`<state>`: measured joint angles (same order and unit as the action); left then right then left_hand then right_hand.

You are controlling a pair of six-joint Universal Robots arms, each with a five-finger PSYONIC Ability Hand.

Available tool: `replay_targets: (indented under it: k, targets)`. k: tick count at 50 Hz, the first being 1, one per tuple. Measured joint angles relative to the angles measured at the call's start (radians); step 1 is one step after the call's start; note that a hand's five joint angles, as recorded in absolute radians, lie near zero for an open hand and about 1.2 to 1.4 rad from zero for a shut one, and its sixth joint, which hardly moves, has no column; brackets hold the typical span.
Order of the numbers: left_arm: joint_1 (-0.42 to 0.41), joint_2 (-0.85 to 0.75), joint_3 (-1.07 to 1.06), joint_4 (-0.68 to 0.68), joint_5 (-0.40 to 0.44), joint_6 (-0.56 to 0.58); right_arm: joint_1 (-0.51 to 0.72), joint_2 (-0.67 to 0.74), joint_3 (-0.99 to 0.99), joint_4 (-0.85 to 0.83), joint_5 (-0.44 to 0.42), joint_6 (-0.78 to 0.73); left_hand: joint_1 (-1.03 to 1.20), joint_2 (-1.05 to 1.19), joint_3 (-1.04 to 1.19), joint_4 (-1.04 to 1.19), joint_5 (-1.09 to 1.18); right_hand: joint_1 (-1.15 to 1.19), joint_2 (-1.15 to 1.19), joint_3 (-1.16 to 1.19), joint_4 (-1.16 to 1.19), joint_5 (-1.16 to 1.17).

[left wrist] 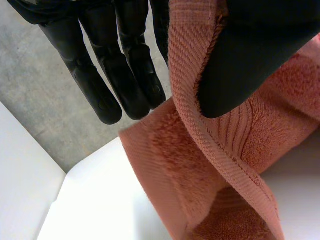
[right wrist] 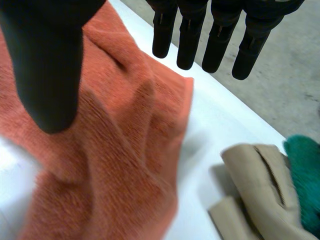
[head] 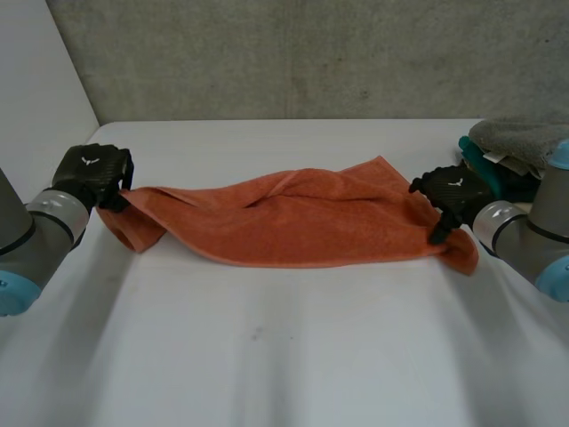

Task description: Fold the laundry.

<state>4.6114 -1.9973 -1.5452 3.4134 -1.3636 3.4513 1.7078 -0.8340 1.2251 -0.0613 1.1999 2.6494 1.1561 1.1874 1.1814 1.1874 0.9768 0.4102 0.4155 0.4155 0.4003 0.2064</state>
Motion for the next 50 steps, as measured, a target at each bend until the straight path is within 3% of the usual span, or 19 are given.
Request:
replay_targets:
  k: [9, 15, 18, 21, 23, 28, 36, 50]
  targets:
    - [-0.004, 0.04, -0.013, -0.004, 0.003, 0.017, 0.009, 0.02, -0.057, 0.093, 0.001, -0.031, 0.0, 0.009, 0.011, 0.014, 0.0, 0.0, 0.0, 0.0, 0.0, -0.001]
    - [-0.004, 0.063, -0.017, -0.005, 0.004, 0.012, 0.003, 0.051, -0.118, 0.254, 0.067, -0.085, 0.0, 0.009, 0.011, 0.014, 0.0, 0.046, 0.008, 0.036, 0.066, 0.088]
    - [-0.004, 0.072, -0.017, -0.007, 0.005, 0.008, 0.005, 0.071, -0.136, 0.284, 0.093, -0.092, 0.0, 0.009, 0.011, 0.014, 0.0, 0.22, 0.205, 0.212, 0.228, 0.239]
    - [-0.005, 0.079, -0.017, -0.01, 0.005, 0.003, 0.006, 0.085, -0.145, 0.268, 0.107, -0.084, 0.0, 0.009, 0.011, 0.014, 0.0, 0.617, 0.618, 0.607, 0.621, 0.645]
    - [-0.007, 0.086, -0.017, -0.014, 0.007, -0.001, 0.006, 0.086, -0.145, 0.236, 0.115, -0.065, 0.0, 0.009, 0.011, 0.014, 0.0, 0.708, 0.755, 0.742, 0.762, 0.776]
    - [-0.015, 0.103, -0.018, -0.033, 0.011, -0.002, 0.005, 0.046, -0.116, 0.15, 0.12, 0.001, 0.0, 0.009, 0.011, 0.014, 0.0, 0.708, 0.759, 0.761, 0.789, 0.793]
    - [-0.028, 0.139, -0.013, -0.092, 0.011, 0.0, 0.008, -0.14, -0.018, 0.064, 0.086, 0.07, 0.0, 0.009, 0.011, 0.014, 0.0, 0.708, 0.759, 0.761, 0.789, 0.793]
    - [-0.021, 0.187, 0.012, -0.289, 0.044, 0.041, 0.034, -0.323, -0.039, 0.304, 0.086, 0.052, 0.0, 0.01, 0.011, 0.014, 0.0, 0.708, 0.759, 0.765, 0.789, 0.793]
